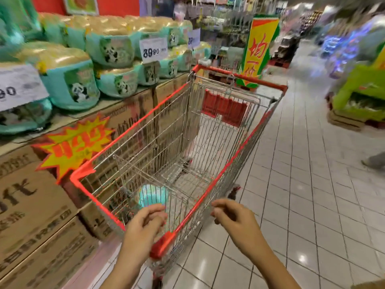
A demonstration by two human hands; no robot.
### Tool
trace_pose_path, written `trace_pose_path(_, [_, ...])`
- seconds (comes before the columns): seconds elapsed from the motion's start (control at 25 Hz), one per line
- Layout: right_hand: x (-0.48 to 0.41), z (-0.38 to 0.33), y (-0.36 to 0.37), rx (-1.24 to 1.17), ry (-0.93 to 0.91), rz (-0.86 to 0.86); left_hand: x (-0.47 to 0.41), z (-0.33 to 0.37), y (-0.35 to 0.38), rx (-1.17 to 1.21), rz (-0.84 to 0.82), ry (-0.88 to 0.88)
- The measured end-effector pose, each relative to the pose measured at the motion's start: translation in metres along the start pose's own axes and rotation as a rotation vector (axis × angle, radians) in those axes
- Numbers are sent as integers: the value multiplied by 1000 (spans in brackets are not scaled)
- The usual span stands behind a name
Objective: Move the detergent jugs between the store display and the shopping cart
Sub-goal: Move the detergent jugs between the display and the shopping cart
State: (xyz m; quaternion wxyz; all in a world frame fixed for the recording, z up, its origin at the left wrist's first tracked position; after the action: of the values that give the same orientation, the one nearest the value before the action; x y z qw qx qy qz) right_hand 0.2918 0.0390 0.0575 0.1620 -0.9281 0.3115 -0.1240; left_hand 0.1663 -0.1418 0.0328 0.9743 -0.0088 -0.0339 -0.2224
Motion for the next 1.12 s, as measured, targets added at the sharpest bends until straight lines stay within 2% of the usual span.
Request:
trace_pose_path(0.2, [-112, -27, -26, -28, -10, -10, -98, 23, 49, -49, -32, 0])
trace_pose_path(0.36, [-195, -38, -29, 1, -36, -89, -158, 20, 79, -96, 52, -30])
trace_pose_path(0.6, [-350, -37, -5, 126, -88, -376, -262, -15, 134, 56, 403, -184])
trace_pose_path(0.8, [-455, -20, 39, 245, -26, -606, -310, -68, 143, 184, 772, -388])
trace_pose_path(1.12, [-522, 49, 156, 313, 92, -853, -350, -168, 128, 501, 1174, -718])
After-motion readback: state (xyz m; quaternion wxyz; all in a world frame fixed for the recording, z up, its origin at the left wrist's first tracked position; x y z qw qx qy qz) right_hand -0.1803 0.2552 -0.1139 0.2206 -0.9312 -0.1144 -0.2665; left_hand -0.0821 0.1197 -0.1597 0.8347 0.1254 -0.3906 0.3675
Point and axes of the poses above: each hand's wrist, its own x-axis away from the middle knuckle, its own y-axis out of the palm, z = x × y, the point moved 1 cm from there along -x, towards the middle knuckle, and after that the axes turned 6 degrees about y, right-handed, at the moved point
